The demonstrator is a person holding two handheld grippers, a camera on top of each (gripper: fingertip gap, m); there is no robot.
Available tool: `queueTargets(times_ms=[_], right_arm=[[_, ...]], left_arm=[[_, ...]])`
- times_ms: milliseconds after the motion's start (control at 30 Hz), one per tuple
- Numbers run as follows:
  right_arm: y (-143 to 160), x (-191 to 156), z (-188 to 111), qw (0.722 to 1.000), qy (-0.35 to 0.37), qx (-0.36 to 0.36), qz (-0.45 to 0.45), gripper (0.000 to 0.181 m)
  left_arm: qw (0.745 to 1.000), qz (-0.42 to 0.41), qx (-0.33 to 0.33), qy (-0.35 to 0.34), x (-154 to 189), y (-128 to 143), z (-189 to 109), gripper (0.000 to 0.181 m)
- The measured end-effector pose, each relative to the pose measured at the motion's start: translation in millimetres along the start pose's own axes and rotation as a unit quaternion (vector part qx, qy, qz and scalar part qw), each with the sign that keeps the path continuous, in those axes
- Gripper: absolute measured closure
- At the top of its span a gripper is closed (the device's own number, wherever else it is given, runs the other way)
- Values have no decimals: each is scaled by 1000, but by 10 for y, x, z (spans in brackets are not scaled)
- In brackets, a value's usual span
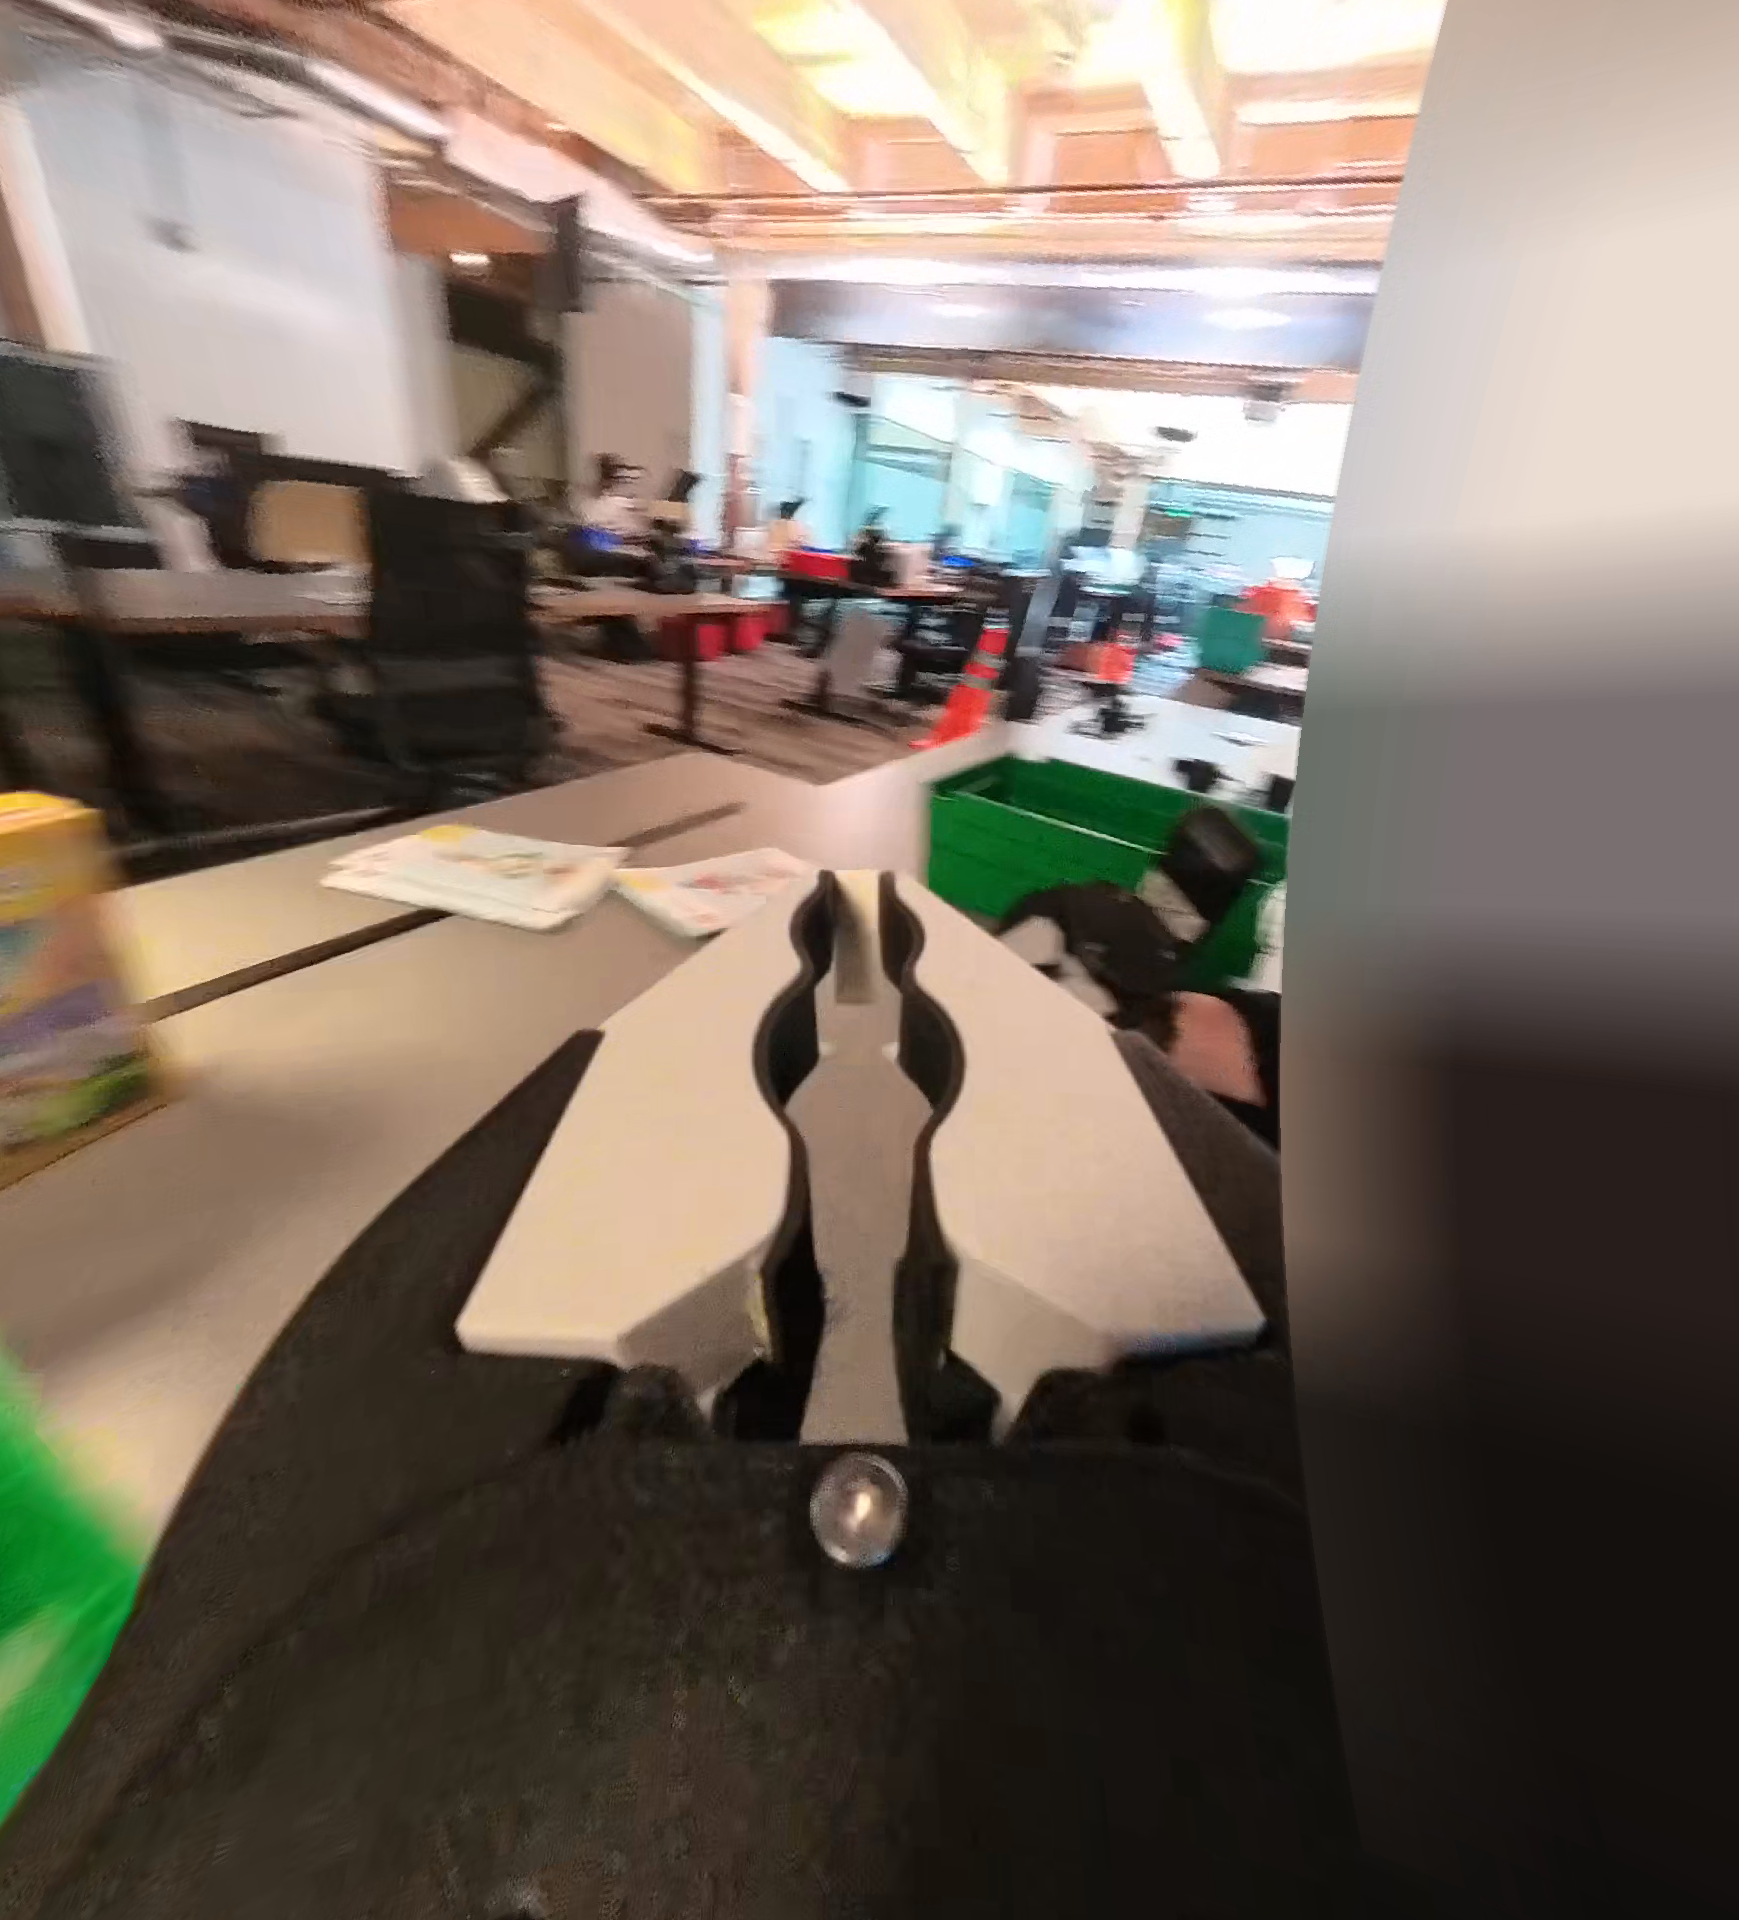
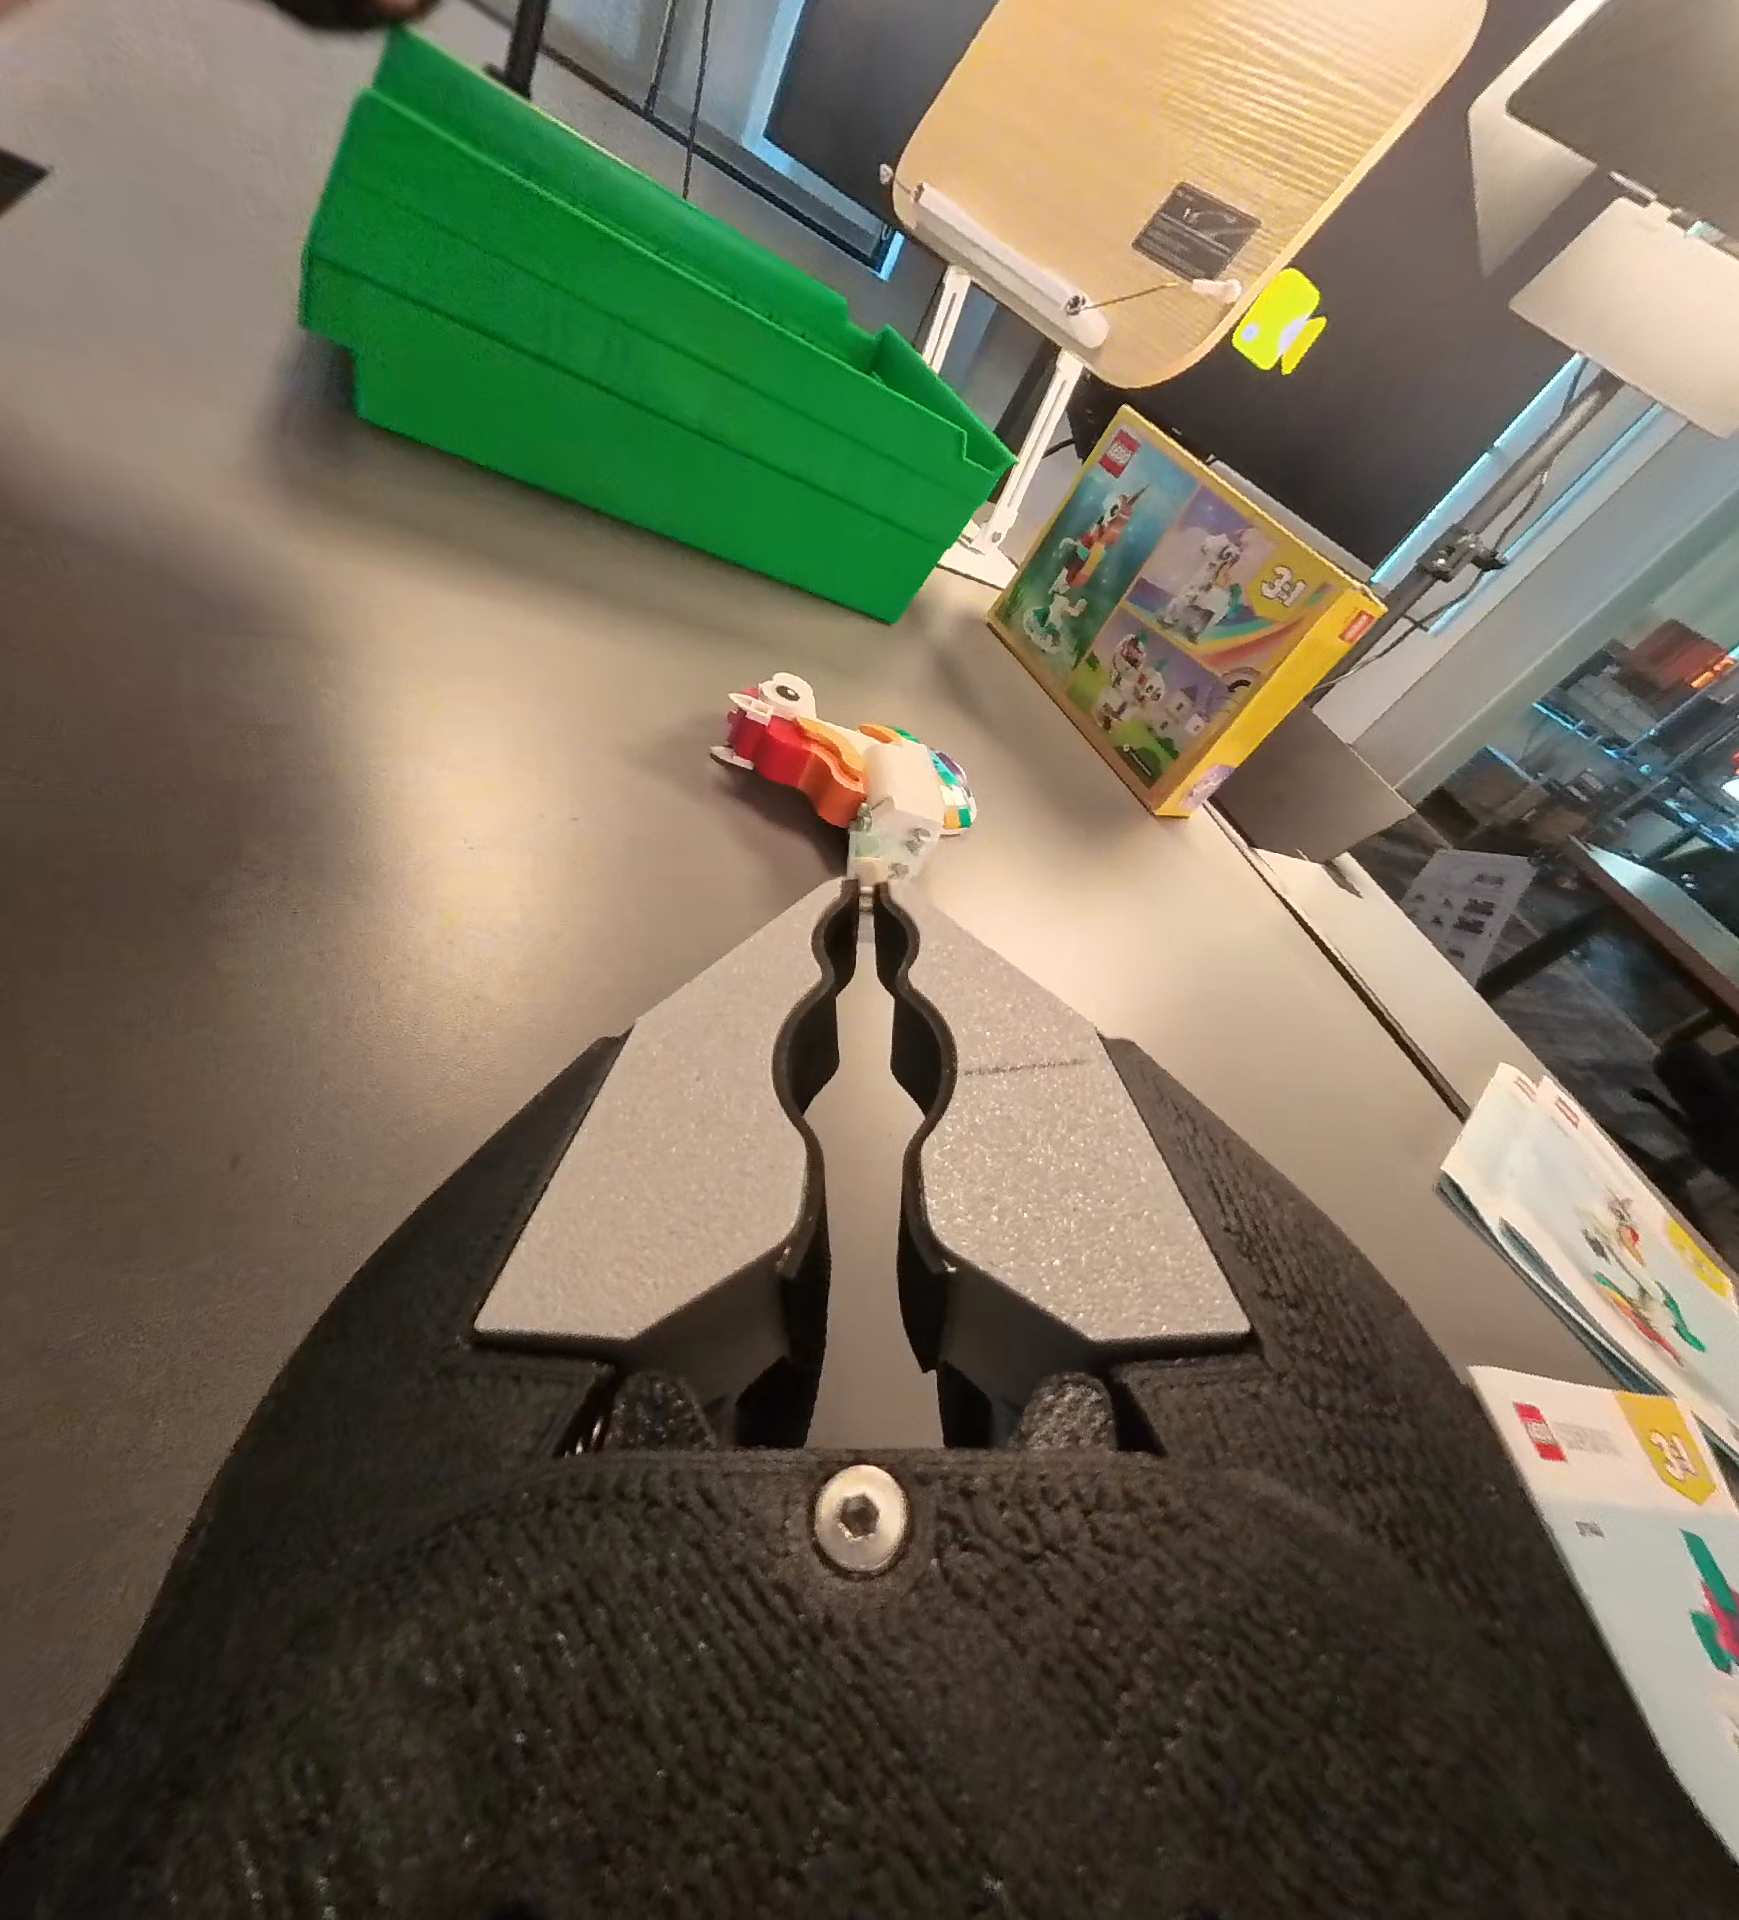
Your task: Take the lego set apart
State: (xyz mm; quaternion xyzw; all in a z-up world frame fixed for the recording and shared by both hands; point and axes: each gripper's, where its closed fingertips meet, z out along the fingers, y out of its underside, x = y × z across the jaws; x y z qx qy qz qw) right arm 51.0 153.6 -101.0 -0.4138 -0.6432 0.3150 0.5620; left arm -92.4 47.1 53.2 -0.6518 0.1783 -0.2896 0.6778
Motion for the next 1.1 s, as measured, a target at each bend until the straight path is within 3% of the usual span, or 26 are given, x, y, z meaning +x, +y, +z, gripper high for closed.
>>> queueTargets(times_ms=[33,100,200,267,333,467,533,633,733,800,900,1000,1100], right_arm=[[8,-6,14,1000,-1,-3,1,180],[27,-26,42,1000,-3,-12,-1,180],[39,-66,67,1000,-8,-18,-11,180],[48,-73,73,1000,-10,-21,-13,180],[60,-67,73,1000,-10,-23,-10,180],[77,-50,71,1000,-8,-25,-4,180],[76,-47,69,1000,-8,-25,-3,180],[57,-47,64,1000,-9,-19,0,180],[-67,-68,45,999,-26,18,42,180],[-203,-79,8,991,-52,61,104,181],[-375,-109,-64,967,-108,119,199,180],[-473,-134,-121,955,-135,151,216,181],[-511,-204,-142,952,-157,155,212,181]], left_arm=[[998,-8,-9,-54,-235,-52,-153,174],[977,-43,-69,-197,-837,33,-527,174],[898,-101,-226,-363,-1528,511,-1192,174],[847,-155,-322,-394,-1706,890,-1497,174],[812,-207,-376,-395,-1766,1185,-1652,171],[763,-235,-446,-405,-1809,1551,-1847,158],[752,-243,-454,-411,-1824,1624,-1890,145],[770,-241,-424,-413,-1835,1539,-1812,139],[839,-164,-332,-398,-1674,1093,-1455,140],[893,-80,-261,-358,-1334,716,-1082,140],[947,32,-170,-270,-598,370,-491,142],[978,59,-143,-139,134,517,99,148],[989,-16,-145,-19,596,898,592,150]])
